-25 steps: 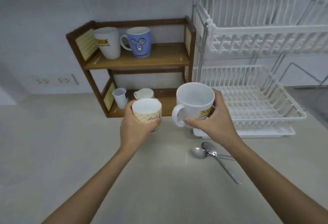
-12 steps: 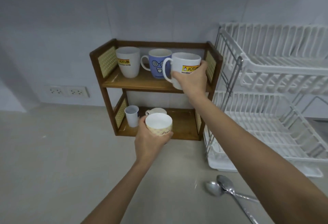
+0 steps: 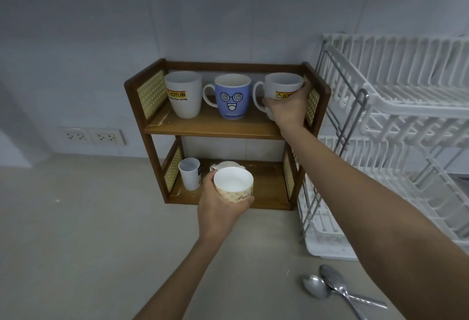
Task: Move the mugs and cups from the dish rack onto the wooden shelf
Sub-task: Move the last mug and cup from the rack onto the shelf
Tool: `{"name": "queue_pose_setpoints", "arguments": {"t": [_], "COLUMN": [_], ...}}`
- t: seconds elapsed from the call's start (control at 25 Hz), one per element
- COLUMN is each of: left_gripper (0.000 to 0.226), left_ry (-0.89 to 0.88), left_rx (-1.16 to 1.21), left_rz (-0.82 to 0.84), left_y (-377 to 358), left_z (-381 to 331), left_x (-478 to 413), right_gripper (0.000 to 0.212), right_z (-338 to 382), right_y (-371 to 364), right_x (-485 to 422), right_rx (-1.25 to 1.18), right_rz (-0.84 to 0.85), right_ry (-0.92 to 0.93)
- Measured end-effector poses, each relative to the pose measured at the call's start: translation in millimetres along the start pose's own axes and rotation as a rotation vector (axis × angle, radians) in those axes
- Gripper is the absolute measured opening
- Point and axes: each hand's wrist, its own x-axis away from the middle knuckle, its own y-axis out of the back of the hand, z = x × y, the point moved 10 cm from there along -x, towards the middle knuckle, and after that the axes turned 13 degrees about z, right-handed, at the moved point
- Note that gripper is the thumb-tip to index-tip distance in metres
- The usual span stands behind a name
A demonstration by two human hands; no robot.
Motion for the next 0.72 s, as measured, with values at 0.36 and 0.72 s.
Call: {"name": "queue_pose_setpoints", "arguments": {"t": [0.36, 0.72], "left_gripper": [0.095, 0.097], "left_ry": [-0.004, -0.032], "left_rx": [-0.003, -0.013], "left_rz": [0.021, 0.026], "left_y": [-8, -8], "left_z": [3, -2], "left_x": [2, -9], "right_gripper": [0.108, 0.088], "right_z": [-13, 6], "right_y": [-5, 1], "right_x": [-6, 46], "right_rx": [0.088, 0.157], "right_rz": [-0.008, 0.031], "right_ry": [-0.052, 0.099]}}
